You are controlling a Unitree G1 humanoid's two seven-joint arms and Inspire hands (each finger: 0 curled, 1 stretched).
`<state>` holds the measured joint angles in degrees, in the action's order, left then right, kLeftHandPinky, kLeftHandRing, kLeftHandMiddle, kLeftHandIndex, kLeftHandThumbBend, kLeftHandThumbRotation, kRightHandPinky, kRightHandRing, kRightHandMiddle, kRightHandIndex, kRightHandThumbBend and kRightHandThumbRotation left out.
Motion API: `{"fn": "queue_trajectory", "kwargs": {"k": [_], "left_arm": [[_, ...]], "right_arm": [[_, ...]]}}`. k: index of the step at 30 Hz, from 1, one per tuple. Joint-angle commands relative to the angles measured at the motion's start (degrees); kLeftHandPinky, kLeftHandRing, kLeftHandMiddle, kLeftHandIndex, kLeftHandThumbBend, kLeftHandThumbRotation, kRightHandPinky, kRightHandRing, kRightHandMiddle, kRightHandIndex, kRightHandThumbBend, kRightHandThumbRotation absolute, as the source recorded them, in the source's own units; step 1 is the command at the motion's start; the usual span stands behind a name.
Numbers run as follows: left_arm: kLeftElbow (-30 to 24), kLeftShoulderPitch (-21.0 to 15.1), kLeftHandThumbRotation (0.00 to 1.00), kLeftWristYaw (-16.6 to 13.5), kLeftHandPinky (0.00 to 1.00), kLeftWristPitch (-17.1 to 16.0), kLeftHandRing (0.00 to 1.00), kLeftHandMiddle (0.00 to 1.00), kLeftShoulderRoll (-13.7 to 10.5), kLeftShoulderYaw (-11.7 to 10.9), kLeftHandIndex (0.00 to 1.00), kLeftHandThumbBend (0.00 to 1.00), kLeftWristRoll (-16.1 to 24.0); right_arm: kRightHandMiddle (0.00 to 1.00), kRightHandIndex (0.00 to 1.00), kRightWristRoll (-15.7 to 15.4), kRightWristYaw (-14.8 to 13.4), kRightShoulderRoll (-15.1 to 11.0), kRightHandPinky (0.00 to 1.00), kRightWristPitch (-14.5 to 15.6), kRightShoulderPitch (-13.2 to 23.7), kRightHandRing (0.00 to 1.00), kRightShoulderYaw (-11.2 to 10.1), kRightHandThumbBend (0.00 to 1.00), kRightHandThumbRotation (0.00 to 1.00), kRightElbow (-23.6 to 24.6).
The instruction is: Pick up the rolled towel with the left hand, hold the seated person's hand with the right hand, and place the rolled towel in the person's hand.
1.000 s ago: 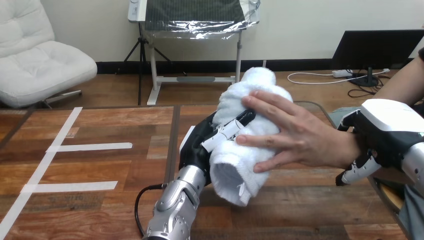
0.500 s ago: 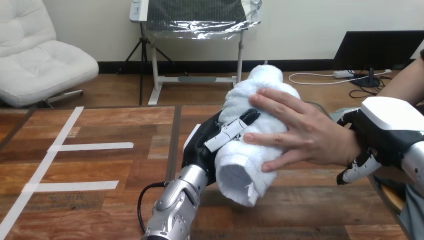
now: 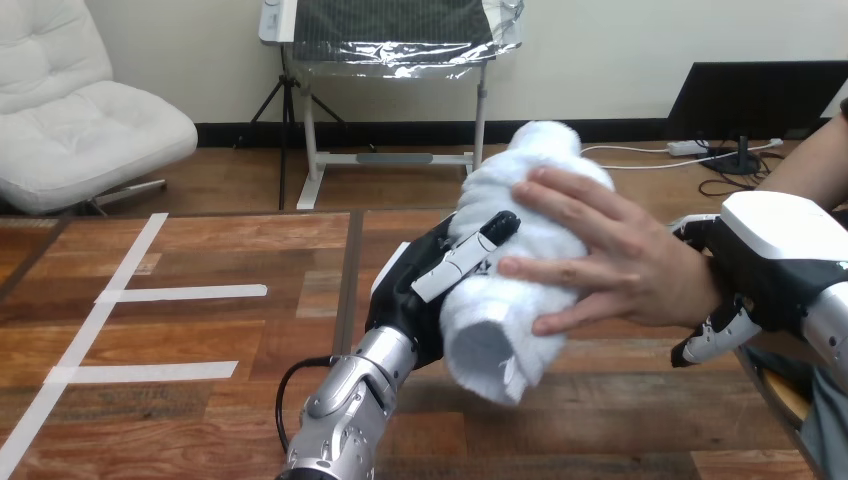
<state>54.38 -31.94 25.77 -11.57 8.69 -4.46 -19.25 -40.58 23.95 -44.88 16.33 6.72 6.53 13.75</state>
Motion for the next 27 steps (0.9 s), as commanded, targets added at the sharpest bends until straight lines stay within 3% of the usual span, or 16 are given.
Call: {"fn": "queue_trajectory", "kwargs": {"k": [1,15,27], "left_arm": [[-1.9,-5.3,0.33,3.6,0.70,-0.5,0.74,0.81,2.0,2.4,0.90,0.78,2.2],[-3.8,-3.6,0.43,5.6,0.81,-1.6,0.87,0.91,0.8,1.8,0.99,0.78,4.1],[-6.1,-0.7,0.51,3.8,0.87,-5.7,0.93,0.96,0.1,1.9,1.00,0.85,6.7]], "right_arm": [[0.89,0.82,0.3,-1.8,1.3,0.72,-0.7,0.8,0.85,-2.1,0.88,0.00,3.1],[0.97,0.87,0.2,-1.4,2.5,0.82,0.7,-0.3,0.96,-2.4,0.89,0.00,6.6],[0.98,0.88,-0.1,-0.8,3.8,0.84,2.2,-1.8,0.97,-3.1,0.90,0.00,11.3]]}}
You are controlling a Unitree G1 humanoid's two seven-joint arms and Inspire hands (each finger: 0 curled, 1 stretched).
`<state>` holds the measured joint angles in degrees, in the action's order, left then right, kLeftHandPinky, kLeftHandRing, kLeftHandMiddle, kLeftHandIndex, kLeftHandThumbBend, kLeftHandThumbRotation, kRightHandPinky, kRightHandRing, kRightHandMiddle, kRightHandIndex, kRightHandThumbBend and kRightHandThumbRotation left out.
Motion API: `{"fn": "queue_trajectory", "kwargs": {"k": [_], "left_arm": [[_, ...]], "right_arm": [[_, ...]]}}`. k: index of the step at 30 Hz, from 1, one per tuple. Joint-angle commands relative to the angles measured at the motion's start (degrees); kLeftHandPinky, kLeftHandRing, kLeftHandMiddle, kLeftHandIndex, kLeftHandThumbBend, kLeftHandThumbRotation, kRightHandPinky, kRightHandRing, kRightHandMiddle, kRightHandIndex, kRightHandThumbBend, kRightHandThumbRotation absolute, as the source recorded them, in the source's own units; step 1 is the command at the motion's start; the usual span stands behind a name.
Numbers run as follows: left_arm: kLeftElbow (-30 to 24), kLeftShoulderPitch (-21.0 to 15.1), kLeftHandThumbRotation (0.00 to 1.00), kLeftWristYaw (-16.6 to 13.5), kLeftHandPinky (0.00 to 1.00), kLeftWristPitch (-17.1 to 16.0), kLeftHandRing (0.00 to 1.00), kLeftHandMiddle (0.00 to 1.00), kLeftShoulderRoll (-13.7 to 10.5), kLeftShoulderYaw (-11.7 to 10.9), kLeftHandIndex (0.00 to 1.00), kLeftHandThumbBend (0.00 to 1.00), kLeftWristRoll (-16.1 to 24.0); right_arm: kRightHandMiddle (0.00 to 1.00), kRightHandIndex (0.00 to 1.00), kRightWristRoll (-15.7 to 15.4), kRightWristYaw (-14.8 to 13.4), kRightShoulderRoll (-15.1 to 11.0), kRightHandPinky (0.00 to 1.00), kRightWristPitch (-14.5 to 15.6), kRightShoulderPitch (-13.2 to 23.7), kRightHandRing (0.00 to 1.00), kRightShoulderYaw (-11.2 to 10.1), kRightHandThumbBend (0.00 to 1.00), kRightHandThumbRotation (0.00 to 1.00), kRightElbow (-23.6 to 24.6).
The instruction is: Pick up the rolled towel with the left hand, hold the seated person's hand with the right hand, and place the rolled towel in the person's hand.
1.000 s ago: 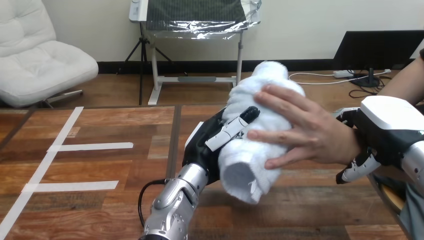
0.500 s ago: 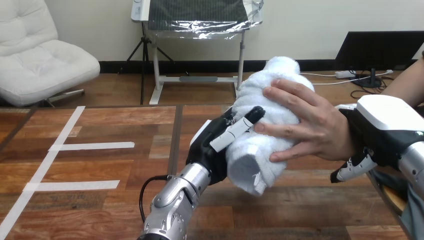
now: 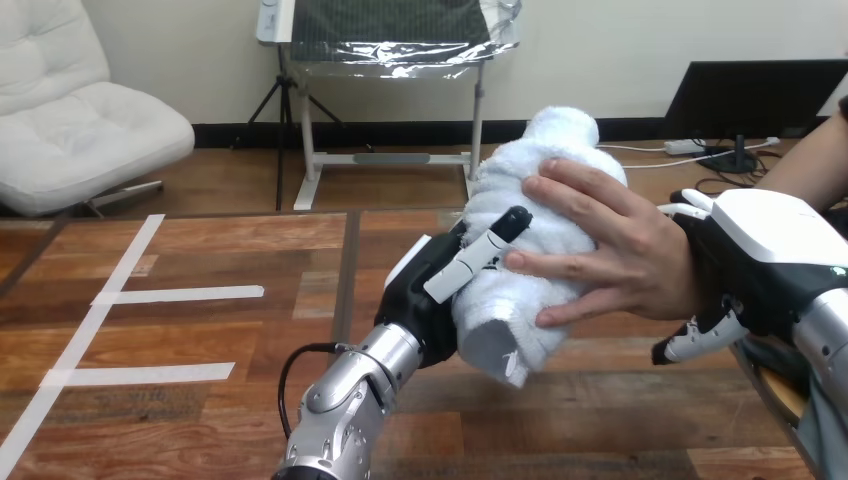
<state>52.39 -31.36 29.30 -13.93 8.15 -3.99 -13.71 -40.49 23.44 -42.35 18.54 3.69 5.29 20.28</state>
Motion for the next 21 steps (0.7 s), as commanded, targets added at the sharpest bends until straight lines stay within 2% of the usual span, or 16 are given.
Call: {"fn": "queue_trajectory", "kwargs": {"k": [1,5,7,12,21], "left_arm": [[-4.4,-0.9,0.51,0.2,0.87,-3.7,0.93,0.96,0.6,1.4,1.00,0.85,1.4],[-4.9,0.2,0.54,-0.9,0.87,-6.9,0.92,0.95,0.5,1.4,1.00,0.84,2.5],[-5.1,0.9,0.55,-2.5,0.86,-9.5,0.92,0.95,0.3,1.7,1.00,0.83,3.7],[-5.8,2.5,0.57,-6.2,0.86,-13.7,0.90,0.94,-0.2,2.1,1.00,0.82,6.2],[-7.8,5.4,0.66,-11.9,0.88,-19.0,0.90,0.94,-1.5,2.7,1.00,0.80,10.5]], "right_arm": [[0.98,0.88,-0.2,-0.2,1.3,0.84,0.1,1.2,0.97,-1.9,0.90,0.00,5.2],[0.98,0.87,-0.2,-0.2,1.7,0.84,0.4,0.6,0.97,-2.2,0.91,0.00,6.6],[0.97,0.87,0.0,-0.6,2.0,0.84,0.2,0.0,0.97,-2.6,0.91,0.00,7.5],[0.97,0.87,0.4,-1.1,2.9,0.84,-0.1,-1.1,0.96,-3.5,0.92,0.00,9.5],[0.96,0.86,0.1,-0.6,4.6,0.84,0.8,-2.9,0.96,-4.5,0.91,0.00,13.1]]}}
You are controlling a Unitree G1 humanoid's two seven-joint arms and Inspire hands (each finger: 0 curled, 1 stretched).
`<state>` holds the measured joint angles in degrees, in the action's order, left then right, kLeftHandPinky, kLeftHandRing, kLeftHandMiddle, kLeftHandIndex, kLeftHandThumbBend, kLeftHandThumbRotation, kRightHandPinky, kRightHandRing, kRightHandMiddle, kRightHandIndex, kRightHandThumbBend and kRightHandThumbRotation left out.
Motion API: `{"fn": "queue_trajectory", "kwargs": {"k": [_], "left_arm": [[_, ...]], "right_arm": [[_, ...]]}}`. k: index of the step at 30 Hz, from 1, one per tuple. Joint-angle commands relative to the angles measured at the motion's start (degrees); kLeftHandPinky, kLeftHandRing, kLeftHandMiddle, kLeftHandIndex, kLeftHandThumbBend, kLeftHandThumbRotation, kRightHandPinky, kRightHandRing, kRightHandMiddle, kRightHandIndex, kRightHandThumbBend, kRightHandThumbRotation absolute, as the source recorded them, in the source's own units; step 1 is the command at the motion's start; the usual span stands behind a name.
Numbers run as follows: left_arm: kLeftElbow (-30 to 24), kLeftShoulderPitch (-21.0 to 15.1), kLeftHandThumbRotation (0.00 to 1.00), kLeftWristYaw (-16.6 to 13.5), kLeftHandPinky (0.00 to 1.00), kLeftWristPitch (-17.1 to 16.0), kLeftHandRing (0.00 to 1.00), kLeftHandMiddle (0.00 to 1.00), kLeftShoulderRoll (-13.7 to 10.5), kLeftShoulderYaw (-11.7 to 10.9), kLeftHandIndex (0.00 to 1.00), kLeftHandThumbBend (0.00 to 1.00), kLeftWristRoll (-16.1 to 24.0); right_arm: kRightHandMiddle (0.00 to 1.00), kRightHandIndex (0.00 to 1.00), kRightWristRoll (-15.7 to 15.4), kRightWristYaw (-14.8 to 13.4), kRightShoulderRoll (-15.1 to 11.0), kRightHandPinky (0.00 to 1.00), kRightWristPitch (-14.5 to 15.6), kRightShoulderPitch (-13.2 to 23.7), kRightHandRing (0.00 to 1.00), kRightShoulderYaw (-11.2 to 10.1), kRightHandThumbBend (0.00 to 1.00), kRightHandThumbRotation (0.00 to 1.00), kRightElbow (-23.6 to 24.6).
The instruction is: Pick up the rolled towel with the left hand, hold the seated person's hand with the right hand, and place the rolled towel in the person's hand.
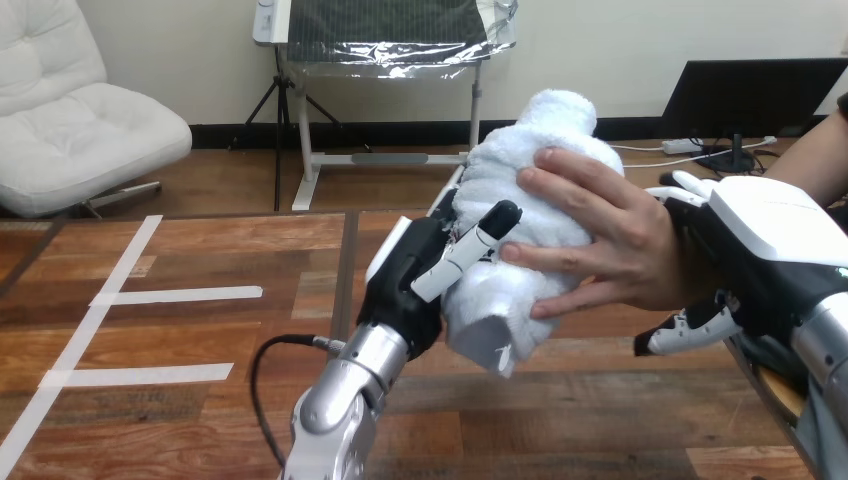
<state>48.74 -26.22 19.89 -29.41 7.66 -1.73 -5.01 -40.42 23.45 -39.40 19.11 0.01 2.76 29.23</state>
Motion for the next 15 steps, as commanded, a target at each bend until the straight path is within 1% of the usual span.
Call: {"fn": "queue_trajectory", "kwargs": {"k": [1,8,9,10,15], "left_arm": [[-4.6,0.6,0.68,-3.0,0.89,-3.8,0.90,0.94,-1.2,0.5,1.00,0.80,2.1],[-6.1,2.9,0.76,-5.9,0.91,-7.6,0.92,0.95,-2.9,1.1,1.00,0.75,4.7],[-6.5,3.4,0.77,-6.8,0.92,-8.2,0.92,0.95,-3.3,1.1,1.00,0.74,5.4],[-6.8,3.7,0.80,-7.5,0.92,-8.6,0.91,0.94,-3.5,1.2,1.00,0.73,5.9],[-8.9,6.0,0.87,-9.9,0.92,-10.6,0.91,0.94,-4.7,1.6,1.00,0.71,8.1]], "right_arm": [[0.96,0.86,0.0,-0.6,1.8,0.84,0.3,0.6,0.96,-2.0,0.91,0.00,4.5],[0.96,0.86,0.2,-0.3,3.6,0.84,0.8,-0.9,0.96,-2.8,0.89,0.00,7.5],[0.96,0.86,0.3,-0.4,4.0,0.84,1.0,-1.2,0.96,-2.9,0.89,0.00,8.2],[0.97,0.86,0.3,-0.4,4.2,0.84,1.1,-1.5,0.96,-3.0,0.88,0.00,8.6],[0.97,0.86,0.3,-0.7,6.0,0.85,1.7,-3.0,0.97,-3.4,0.87,0.00,11.3]]}}
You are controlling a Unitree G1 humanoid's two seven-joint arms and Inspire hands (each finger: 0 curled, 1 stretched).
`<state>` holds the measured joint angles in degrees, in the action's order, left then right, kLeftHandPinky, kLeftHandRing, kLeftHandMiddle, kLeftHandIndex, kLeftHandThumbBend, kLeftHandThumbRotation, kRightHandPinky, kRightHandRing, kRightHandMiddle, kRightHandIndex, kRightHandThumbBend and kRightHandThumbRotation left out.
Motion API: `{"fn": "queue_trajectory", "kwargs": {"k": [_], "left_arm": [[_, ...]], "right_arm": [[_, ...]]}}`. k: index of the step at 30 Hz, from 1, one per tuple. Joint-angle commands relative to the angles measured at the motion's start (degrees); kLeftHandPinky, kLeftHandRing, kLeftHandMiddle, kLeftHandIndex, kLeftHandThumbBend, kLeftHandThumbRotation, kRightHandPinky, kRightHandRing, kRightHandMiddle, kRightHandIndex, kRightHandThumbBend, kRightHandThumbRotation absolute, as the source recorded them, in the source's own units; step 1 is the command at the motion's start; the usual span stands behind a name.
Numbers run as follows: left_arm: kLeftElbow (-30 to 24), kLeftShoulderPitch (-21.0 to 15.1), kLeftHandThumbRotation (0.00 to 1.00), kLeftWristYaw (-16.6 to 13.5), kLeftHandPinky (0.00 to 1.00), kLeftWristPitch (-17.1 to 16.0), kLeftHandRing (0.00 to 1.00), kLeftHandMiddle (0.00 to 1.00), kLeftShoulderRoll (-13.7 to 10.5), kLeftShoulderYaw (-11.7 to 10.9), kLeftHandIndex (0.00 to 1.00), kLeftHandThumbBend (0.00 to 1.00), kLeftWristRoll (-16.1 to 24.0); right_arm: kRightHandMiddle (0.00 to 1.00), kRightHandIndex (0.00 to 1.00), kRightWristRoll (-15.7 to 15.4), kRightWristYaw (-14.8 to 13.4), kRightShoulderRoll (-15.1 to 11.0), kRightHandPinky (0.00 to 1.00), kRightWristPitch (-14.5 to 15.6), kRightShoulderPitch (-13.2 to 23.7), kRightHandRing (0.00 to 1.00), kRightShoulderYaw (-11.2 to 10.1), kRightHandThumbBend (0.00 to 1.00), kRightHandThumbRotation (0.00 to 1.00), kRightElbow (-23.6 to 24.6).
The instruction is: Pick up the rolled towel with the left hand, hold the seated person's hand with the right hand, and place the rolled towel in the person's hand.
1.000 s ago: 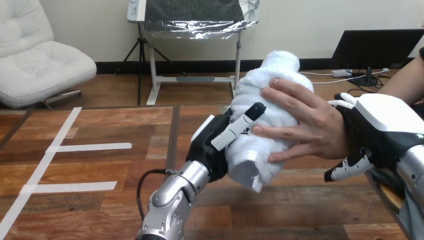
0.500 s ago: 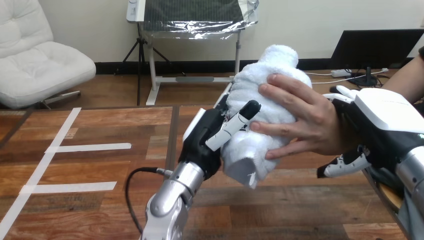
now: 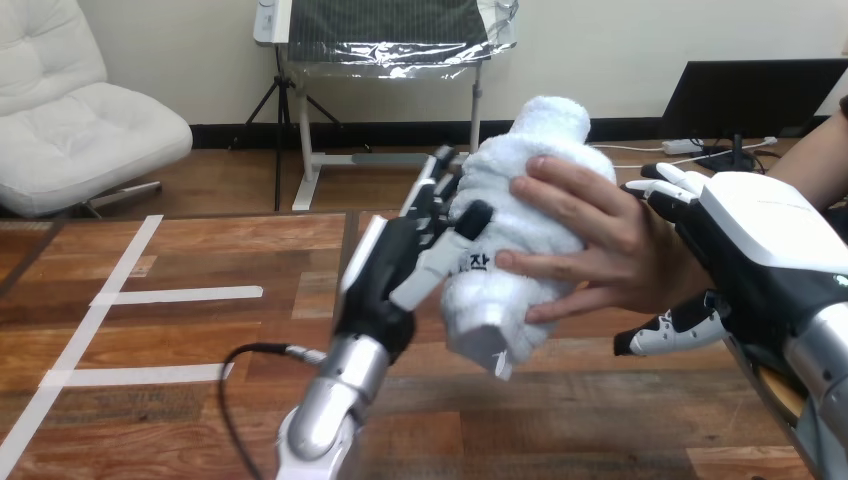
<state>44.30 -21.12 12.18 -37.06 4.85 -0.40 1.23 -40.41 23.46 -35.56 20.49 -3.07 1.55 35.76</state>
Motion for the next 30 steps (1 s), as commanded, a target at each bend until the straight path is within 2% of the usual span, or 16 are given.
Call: {"fn": "queue_trajectory", "kwargs": {"k": [1,5,14,23,26,30], "left_arm": [[-4.8,1.2,0.89,-2.6,0.91,-3.3,0.91,0.94,-2.1,0.3,1.00,0.71,2.2],[-6.5,2.9,0.95,-3.6,0.92,-4.2,0.91,0.95,-2.8,0.4,1.00,0.71,2.9],[-12.5,7.6,1.00,-7.8,0.91,-5.0,0.91,0.95,-4.0,0.6,1.00,0.67,6.0],[-17.2,11.5,1.00,-9.8,0.88,-5.9,0.91,0.94,-4.9,0.8,0.99,0.60,6.9],[-18.9,12.8,1.00,-11.3,0.88,-5.7,0.91,0.93,-5.2,0.7,0.99,0.59,8.3],[-21.2,14.8,1.00,-11.5,0.87,-5.3,0.90,0.93,-5.4,0.8,0.98,0.58,7.9]], "right_arm": [[0.97,0.86,0.3,-0.8,2.4,0.85,0.4,-0.2,0.97,-2.2,0.87,0.00,5.2],[0.97,0.86,0.5,-1.5,3.9,0.86,0.2,-1.3,0.97,-2.4,0.86,0.00,6.9],[0.97,0.85,0.9,-4.8,8.1,0.86,-2.6,-4.6,0.98,-2.2,0.82,0.00,9.8],[0.97,0.84,1.1,-10.4,13.1,0.86,-6.8,-7.9,0.97,-0.9,0.76,0.00,10.6],[0.97,0.84,0.9,-12.5,14.5,0.84,-8.9,-9.0,0.97,-0.3,0.73,0.00,10.4],[0.97,0.83,0.3,-15.9,15.9,0.83,-12.2,-10.5,0.97,0.5,0.70,0.00,9.6]]}}
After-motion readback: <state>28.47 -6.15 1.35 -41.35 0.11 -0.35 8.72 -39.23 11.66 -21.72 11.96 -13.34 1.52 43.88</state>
